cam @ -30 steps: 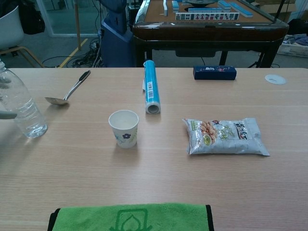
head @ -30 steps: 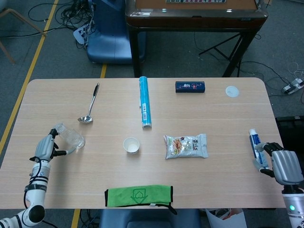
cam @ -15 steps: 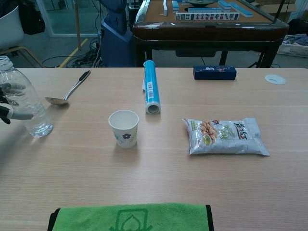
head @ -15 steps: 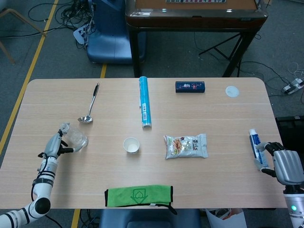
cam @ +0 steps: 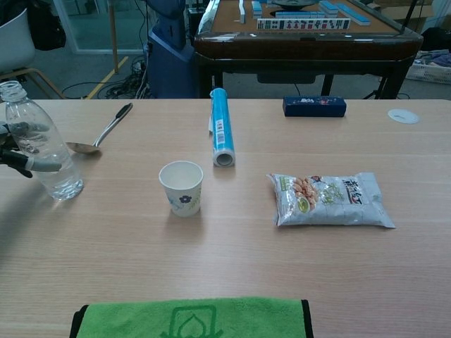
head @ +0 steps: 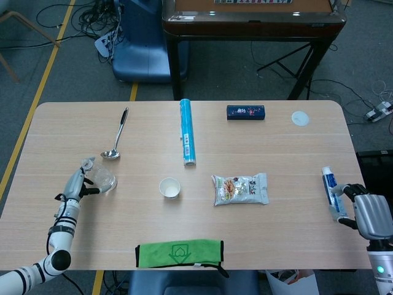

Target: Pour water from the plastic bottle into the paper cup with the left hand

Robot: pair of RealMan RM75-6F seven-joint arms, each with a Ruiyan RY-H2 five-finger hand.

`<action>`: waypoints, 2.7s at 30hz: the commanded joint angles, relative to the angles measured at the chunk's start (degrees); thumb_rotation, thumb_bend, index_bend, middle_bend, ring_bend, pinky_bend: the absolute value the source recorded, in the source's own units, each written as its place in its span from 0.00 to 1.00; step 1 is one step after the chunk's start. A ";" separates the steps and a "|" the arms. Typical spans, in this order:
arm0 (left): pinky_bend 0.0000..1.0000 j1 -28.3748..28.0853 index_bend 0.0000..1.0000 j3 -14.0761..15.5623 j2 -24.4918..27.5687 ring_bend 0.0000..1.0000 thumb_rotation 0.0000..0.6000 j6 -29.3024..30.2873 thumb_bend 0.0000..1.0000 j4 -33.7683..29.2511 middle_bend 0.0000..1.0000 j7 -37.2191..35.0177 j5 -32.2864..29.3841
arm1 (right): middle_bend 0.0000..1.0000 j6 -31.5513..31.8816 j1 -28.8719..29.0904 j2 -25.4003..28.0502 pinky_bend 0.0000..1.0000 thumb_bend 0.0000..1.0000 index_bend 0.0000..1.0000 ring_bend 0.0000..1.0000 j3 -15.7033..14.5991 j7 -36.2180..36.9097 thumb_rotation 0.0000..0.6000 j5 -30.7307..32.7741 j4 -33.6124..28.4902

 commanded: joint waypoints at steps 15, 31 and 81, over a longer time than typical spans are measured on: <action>0.18 -0.69 0.16 -1.18 -3.91 0.14 1.00 1.16 0.00 4.87 0.13 -5.20 3.26 | 0.48 0.34 -0.19 0.33 0.66 0.23 0.45 0.40 0.18 0.63 1.00 0.08 -0.02; 0.63 -1.68 0.24 -1.27 -5.98 0.33 1.00 1.82 0.00 6.83 0.25 -3.67 2.49 | 0.48 0.77 -0.40 0.67 0.66 0.23 0.45 0.40 0.26 0.96 1.00 -0.05 -0.20; 0.83 -9.10 0.55 8.91 -5.63 0.53 1.00 16.25 0.00 -1.29 0.52 42.95 19.65 | 0.50 1.37 -0.84 2.42 0.66 0.23 0.45 0.41 -0.15 3.89 1.00 -1.19 -1.54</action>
